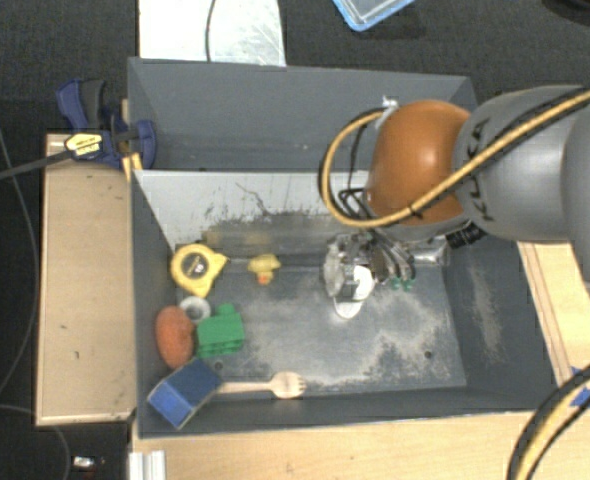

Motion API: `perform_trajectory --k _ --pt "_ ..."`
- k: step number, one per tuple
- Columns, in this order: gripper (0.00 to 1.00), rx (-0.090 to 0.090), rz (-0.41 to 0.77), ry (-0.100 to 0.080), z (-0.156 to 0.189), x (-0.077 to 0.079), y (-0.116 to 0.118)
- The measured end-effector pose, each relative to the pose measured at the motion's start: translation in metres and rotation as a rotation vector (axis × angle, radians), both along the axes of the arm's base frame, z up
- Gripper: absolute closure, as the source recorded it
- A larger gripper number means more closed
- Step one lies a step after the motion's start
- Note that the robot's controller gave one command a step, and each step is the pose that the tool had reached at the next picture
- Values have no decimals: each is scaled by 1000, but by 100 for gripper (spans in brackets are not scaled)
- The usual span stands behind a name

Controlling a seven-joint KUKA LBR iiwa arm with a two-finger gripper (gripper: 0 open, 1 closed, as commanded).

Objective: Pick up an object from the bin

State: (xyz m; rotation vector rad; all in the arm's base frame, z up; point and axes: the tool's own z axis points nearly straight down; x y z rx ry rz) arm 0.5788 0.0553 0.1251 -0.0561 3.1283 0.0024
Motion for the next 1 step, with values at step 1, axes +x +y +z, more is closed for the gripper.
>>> perform_trajectory --k 1 --pt "100 1 1 -9 31 2 0"
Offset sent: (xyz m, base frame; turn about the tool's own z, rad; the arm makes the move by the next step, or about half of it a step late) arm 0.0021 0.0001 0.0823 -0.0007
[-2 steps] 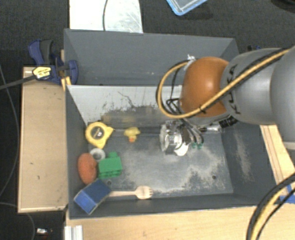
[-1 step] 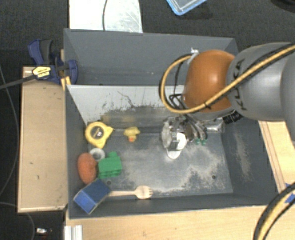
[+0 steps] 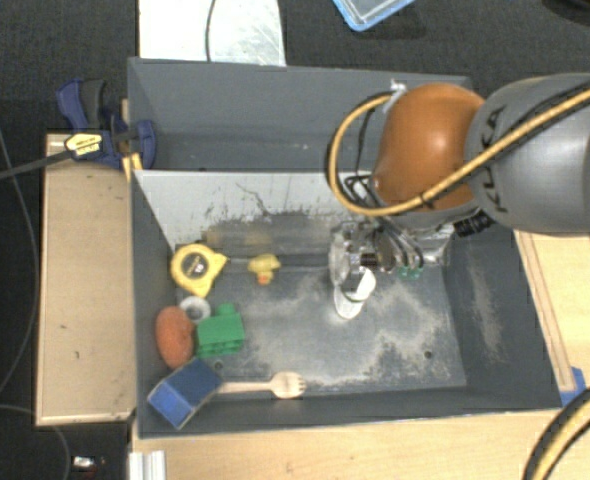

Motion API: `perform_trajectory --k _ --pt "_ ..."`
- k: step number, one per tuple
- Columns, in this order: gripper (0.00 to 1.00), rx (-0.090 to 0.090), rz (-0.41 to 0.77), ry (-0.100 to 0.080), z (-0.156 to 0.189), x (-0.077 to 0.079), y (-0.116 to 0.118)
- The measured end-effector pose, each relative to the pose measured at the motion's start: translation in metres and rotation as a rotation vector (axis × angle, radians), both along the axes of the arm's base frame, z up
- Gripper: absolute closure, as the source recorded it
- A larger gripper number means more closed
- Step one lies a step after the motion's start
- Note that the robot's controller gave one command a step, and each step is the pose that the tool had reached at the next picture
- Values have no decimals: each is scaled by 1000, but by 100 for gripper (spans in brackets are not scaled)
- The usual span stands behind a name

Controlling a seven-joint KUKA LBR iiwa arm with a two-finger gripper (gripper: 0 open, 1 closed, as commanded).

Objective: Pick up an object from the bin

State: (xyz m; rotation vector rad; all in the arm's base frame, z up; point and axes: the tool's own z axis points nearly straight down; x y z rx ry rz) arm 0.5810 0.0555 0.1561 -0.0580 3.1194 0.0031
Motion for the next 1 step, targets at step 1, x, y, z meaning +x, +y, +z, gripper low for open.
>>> perform_trajectory --k 1 --pt "100 0 1 1 35 0 0"
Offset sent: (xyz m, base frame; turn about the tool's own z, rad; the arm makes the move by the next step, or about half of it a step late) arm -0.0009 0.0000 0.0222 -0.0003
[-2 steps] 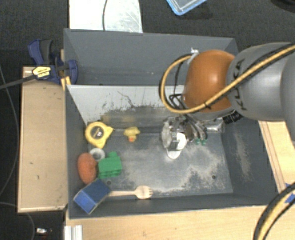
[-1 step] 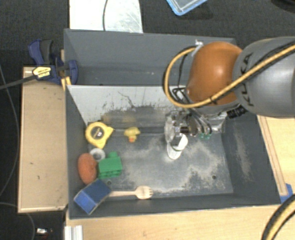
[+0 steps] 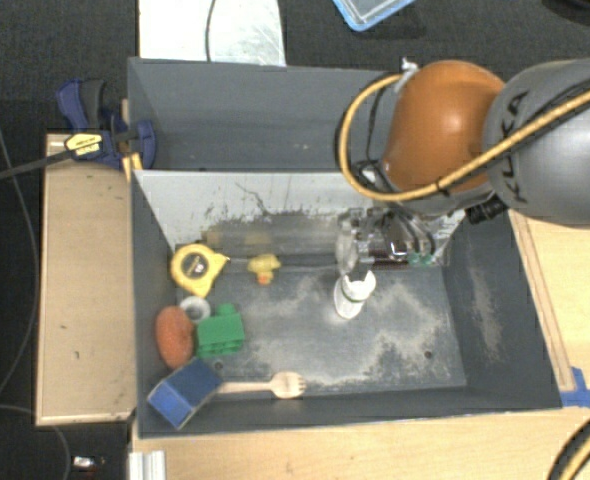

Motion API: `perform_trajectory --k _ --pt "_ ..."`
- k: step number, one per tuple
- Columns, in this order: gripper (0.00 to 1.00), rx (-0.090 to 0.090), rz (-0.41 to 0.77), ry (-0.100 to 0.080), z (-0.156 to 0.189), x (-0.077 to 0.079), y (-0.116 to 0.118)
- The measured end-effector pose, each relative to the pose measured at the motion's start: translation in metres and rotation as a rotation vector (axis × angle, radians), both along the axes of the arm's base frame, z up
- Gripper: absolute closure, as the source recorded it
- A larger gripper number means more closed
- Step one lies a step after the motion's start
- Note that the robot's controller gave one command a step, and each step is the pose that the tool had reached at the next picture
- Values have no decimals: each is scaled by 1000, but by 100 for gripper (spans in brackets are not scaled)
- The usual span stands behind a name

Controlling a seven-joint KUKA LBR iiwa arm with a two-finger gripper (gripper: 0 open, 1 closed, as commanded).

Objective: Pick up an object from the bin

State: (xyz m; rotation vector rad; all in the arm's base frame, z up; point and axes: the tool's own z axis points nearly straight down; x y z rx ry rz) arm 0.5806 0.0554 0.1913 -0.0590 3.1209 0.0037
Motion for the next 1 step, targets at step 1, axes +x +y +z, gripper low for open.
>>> perform_trajectory --k 1 --pt "100 0 1 -5 26 1 0"
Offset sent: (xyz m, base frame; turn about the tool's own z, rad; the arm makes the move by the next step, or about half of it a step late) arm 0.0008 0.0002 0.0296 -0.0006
